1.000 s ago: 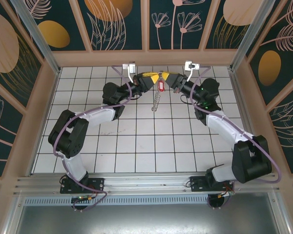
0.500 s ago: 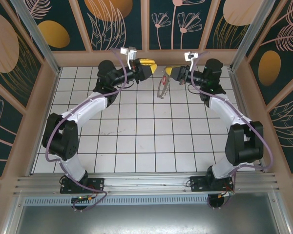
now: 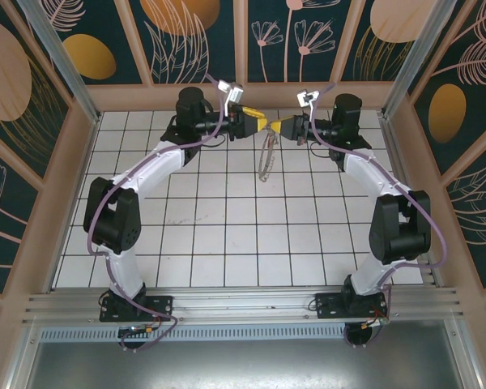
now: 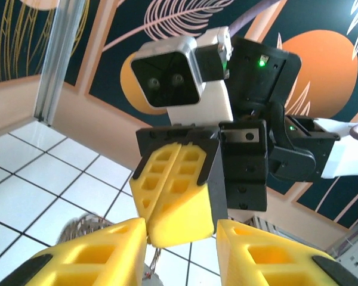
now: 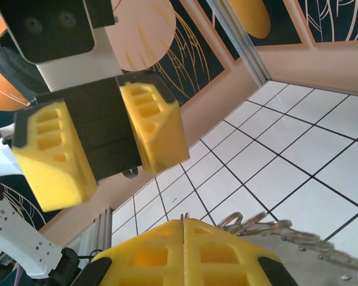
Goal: Put the keys on the keyring
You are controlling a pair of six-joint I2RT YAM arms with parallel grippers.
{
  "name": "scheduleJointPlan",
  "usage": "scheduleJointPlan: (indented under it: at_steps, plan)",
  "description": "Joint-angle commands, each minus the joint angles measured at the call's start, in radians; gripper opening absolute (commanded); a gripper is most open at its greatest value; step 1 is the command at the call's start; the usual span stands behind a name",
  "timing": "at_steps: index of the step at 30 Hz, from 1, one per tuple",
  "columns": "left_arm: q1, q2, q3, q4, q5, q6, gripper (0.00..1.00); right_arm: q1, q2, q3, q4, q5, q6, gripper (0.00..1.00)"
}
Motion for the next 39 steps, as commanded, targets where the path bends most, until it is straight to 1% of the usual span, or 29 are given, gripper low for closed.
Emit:
scheduleJointPlan:
  at_steps: [1,11,30,35,39]
  plan:
    - [0.005,0.016,0.032,-0.024,0.048,0.028,0.35,-0.006,-0.001,0.035,0.038,-0.041,-0.010,0.00]
    - [0.006,0.045,0.035,-0.031,0.056,0.028,0.35,-0.005,-0.014,0.020,0.057,-0.048,0.000,0.00]
    - [0.005,0.076,0.035,0.053,0.071,-0.045,0.32,0.013,-0.015,0.018,0.073,-0.052,0.009,0.00]
    - [0.005,0.084,0.041,0.076,0.073,-0.063,0.30,0.016,-0.010,0.018,0.071,-0.050,0.006,0.00]
    - [0.004,0.089,0.042,0.093,0.078,-0.076,0.23,0.019,-0.006,0.017,0.070,-0.049,0.006,0.00]
